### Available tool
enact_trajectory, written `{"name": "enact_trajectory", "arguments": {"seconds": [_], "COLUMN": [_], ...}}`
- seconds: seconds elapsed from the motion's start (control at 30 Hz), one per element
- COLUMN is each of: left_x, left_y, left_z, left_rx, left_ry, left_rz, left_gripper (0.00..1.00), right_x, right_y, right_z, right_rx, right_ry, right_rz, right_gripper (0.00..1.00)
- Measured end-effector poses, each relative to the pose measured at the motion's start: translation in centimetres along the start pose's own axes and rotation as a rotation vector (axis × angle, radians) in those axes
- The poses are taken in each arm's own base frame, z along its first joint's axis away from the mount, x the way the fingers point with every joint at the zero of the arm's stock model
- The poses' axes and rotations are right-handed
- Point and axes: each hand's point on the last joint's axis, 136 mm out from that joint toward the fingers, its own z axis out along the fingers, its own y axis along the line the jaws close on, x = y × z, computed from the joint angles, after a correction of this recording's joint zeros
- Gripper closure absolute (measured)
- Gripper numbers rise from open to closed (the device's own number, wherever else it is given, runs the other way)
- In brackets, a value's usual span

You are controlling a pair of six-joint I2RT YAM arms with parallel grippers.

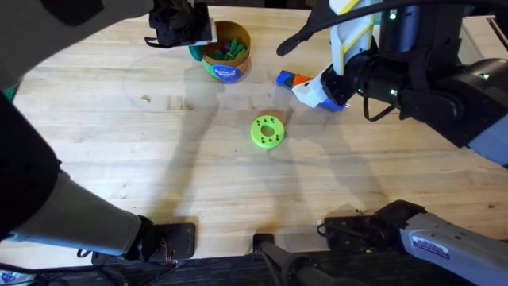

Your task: Pick up the gripper from the table and insert it into the empty holder that is missing its gripper. Then pick up a screw, insert it into the mounting hole, and use the screwdriver to tighten it. Finally, clean up the table by picking up the vegetable and placing it into the bucket.

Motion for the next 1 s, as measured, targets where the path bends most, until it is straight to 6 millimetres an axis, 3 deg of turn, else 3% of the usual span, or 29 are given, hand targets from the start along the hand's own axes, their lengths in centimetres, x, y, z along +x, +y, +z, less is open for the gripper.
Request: {"name": "enact_trajectory", "arguments": {"seconds": [0.23,0.6,1.0], "left_x": [0.7,-0.2,-0.4], "left_y": [0.0,-1.8,-2.4], "left_z": [0.9,0.3,0.2], "left_rx": [0.005,0.102,0.132], "left_ry": [0.031,0.024,0.017], "left_rz": [-0.002,-0.006,-0.006], "left_gripper": [0.697,0.697,0.697], "right_x": [0.3,1.4,1.8], "right_y": [0.1,0.8,1.1], "right_z": [0.0,1.5,2.0], "right_rx": [-0.006,-0.031,-0.041], "right_ry": [0.011,0.063,0.084], "right_rz": [-0.001,-0.005,-0.007], "right_gripper": [0.049,0.049,0.049]}}
